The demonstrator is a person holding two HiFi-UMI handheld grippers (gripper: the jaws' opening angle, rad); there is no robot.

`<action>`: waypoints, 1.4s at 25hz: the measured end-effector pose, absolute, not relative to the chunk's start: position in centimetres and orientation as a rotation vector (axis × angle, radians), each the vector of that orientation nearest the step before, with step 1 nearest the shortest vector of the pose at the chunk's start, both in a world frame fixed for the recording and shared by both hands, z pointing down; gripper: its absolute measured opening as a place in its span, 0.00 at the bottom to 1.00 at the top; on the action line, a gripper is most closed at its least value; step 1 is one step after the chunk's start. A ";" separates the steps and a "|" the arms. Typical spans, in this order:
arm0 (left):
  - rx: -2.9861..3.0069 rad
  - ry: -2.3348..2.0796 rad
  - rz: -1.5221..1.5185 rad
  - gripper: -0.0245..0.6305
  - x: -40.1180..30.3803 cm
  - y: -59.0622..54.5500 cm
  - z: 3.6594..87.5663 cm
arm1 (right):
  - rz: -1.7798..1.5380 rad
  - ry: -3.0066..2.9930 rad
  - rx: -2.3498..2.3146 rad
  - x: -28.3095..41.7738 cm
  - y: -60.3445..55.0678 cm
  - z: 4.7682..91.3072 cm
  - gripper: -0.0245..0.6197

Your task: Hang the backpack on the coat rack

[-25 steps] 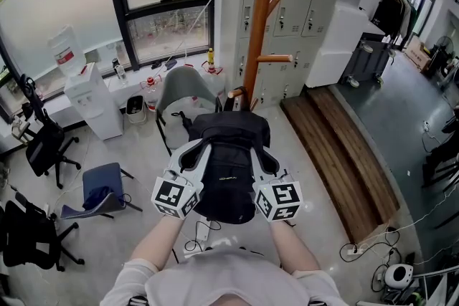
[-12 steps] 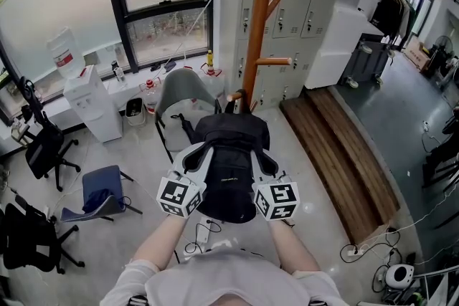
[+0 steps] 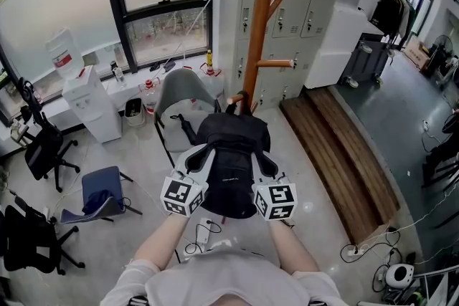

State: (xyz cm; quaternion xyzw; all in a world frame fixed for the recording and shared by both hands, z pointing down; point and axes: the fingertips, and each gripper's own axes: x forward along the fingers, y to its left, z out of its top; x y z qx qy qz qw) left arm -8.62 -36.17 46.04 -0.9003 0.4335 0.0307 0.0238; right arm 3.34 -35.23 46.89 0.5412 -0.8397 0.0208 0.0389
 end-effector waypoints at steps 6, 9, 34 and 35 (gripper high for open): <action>-2.804 1.348 0.086 0.12 -8.5 -36.8 47.2 | 0.057 -2.558 1.665 3.6 -35.7 47.7 0.08; -2.801 1.342 0.083 0.12 -8.5 -36.9 47.3 | 0.055 -2.554 1.668 3.5 -35.8 47.8 0.08; -2.757 1.406 0.146 0.43 -9.7 -35.9 45.3 | 0.091 -2.577 1.718 4.1 -35.1 46.9 0.51; -2.762 1.401 0.151 0.43 -9.8 -35.8 45.2 | 0.084 -2.580 1.717 4.1 -35.0 46.7 0.51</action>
